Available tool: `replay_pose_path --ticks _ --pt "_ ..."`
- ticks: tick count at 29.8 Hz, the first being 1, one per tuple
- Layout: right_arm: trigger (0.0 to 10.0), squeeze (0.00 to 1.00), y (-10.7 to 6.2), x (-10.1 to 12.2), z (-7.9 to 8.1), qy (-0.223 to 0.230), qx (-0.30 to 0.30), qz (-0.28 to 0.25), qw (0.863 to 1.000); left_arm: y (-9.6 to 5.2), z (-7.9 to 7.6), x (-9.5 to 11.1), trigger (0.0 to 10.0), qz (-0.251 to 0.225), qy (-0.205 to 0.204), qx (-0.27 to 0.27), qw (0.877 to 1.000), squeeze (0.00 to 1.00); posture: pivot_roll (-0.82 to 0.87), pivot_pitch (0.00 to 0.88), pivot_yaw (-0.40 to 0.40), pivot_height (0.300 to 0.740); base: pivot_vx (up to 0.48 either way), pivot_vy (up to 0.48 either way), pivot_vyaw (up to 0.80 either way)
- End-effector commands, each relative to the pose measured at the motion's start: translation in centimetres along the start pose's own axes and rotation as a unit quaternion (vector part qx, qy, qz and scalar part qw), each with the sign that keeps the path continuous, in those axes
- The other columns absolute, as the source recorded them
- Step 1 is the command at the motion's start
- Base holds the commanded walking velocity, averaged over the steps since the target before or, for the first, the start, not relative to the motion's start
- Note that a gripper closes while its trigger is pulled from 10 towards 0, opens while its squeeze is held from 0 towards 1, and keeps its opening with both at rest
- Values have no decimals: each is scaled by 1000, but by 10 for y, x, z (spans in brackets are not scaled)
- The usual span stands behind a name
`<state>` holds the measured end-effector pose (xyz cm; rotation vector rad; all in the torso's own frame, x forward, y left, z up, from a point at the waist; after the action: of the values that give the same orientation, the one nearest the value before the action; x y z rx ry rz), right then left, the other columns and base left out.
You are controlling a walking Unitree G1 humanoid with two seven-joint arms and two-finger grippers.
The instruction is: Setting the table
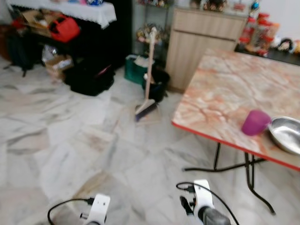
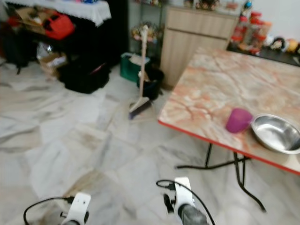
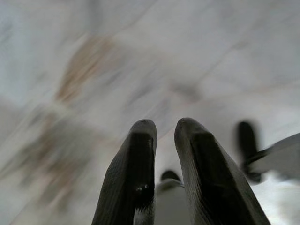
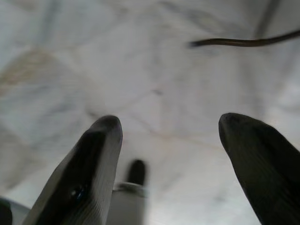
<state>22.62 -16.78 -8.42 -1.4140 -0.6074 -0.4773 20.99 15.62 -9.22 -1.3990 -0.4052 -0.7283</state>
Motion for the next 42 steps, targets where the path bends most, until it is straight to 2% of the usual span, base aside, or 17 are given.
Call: replay_pose_path --ticks 1,16,28,42 --pt "10000 0 1 1 2 0 1 -1 1000 -1 3 -6 10000 9 1 -1 1000 0 16 0 -62 732 0 0 -712" --pt "10000 0 -1 -5 0 5 -2 4 1000 -2 1 -9 10000 12 9 -7 1000 0 5 0 -46 732 0 0 -700" --pt "10000 0 -1 -5 1 9 -1 -2 1000 -3 1 -11 10000 14 28 -7 999 0 1 0 -40 732 0 0 0" --pt "10000 0 -1 -6 3 12 -2 0 1000 -3 2 -12 10000 15 25 -10 1000 0 3 0 -34 732 0 -329 0"
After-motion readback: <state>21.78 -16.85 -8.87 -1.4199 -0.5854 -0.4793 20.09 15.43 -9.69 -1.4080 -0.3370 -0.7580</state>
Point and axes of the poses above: a point about 5 cm out from each wrist's last joint towards the gripper, its own y axis pointing out of the wrist towards the gripper, its own x axis along the axis of the wrist's last joint, z = x × y, the point moved 2 cm from there along y, pointing out of the wrist towards the gripper, and after that the axes turned 1 degree about -y, right-handed, at the moved point
